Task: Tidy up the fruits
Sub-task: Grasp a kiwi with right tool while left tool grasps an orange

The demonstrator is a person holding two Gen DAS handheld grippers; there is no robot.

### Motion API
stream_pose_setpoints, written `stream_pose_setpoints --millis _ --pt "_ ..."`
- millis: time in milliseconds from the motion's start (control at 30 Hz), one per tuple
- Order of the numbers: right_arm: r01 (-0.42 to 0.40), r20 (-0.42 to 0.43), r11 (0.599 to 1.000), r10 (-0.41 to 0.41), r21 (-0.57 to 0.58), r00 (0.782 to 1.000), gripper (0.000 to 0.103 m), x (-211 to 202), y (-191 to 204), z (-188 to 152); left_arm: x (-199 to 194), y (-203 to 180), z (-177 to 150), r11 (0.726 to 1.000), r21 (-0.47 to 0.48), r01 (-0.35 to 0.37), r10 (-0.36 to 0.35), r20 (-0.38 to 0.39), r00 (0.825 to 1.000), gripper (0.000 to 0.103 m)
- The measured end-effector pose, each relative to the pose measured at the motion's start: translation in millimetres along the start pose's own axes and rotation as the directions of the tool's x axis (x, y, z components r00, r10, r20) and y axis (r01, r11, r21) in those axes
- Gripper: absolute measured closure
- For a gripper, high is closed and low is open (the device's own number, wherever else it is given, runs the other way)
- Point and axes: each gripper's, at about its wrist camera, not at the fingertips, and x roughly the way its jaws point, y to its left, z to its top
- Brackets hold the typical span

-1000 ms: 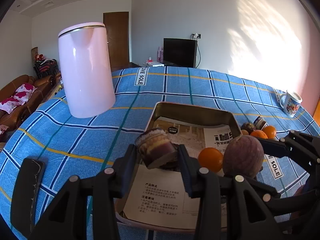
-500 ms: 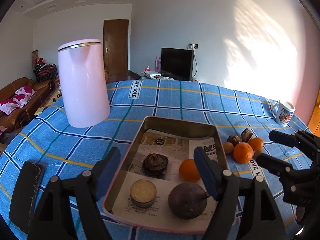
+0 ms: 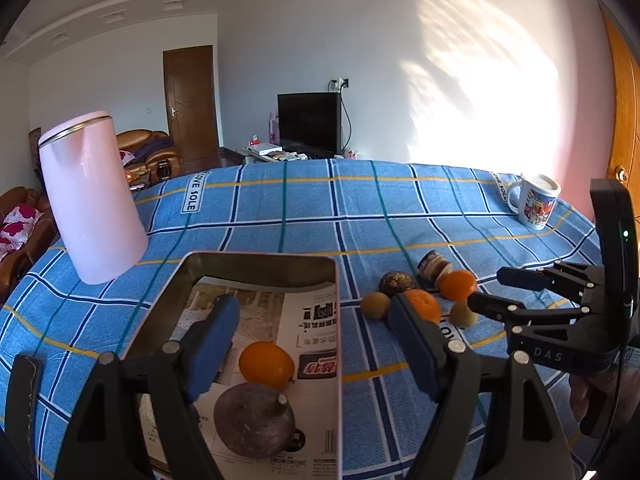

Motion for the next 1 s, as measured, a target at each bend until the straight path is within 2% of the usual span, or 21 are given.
stream_pose_setpoints --millis 233,267,333,400,500,600,733,800,867,1000 --pt "-0.032 -0.091 0.999 0.032 -0.001 0.995 0.052 26 9 -1 12 -14 -1 0.999 0.028 0.022 -0.021 -0.031 0.999 0.023" --pt "-0.037 -0.107 0.999 0.037 0.002 0.994 0.06 29 9 -3 12 -16 -1 0.999 0.034 0.021 -0.02 -0.031 0.999 0.023" --pt "-0.047 -0.134 0.999 0.048 0.008 0.99 0.064 35 9 -5 14 -21 -1 0.999 0.043 0.023 -0.022 -0.033 0.999 0.023" --pt "-0.057 -0.12 0.998 0.058 0.009 0.991 0.075 33 9 -5 17 -27 0 0.998 0.055 0.031 -0.029 -0.04 0.999 0.023" --pt "-0.051 -0.094 0.998 0.053 0.025 0.994 0.075 26 5 -6 20 -39 0 0.996 0.078 0.051 -0.048 -0.05 0.998 0.023" --pt "-0.001 -0.062 0.999 0.004 0.037 0.998 0.075 17 -5 -9 27 -54 1 0.992 0.11 0.065 -0.058 -0.063 0.996 0.023" --pt "0.01 -0.035 0.995 -0.006 0.104 0.999 0.075 8 -25 -13 48 -73 2 0.985 0.144 0.098 -0.08 -0.128 0.989 0.024" --pt "0.009 -0.025 0.993 -0.006 0.119 1.0 0.075 5 -29 -13 60 -80 1 0.981 0.153 0.115 -0.089 -0.167 0.982 0.028" --pt "0.01 -0.019 0.993 -0.007 0.121 1.0 0.075 3 -30 -13 71 -85 0 0.979 0.161 0.122 -0.088 -0.203 0.975 0.046" --pt "0.013 -0.008 0.994 -0.012 0.112 1.0 0.075 3 -27 -11 84 -86 -2 0.983 0.15 0.109 -0.069 -0.246 0.967 0.049"
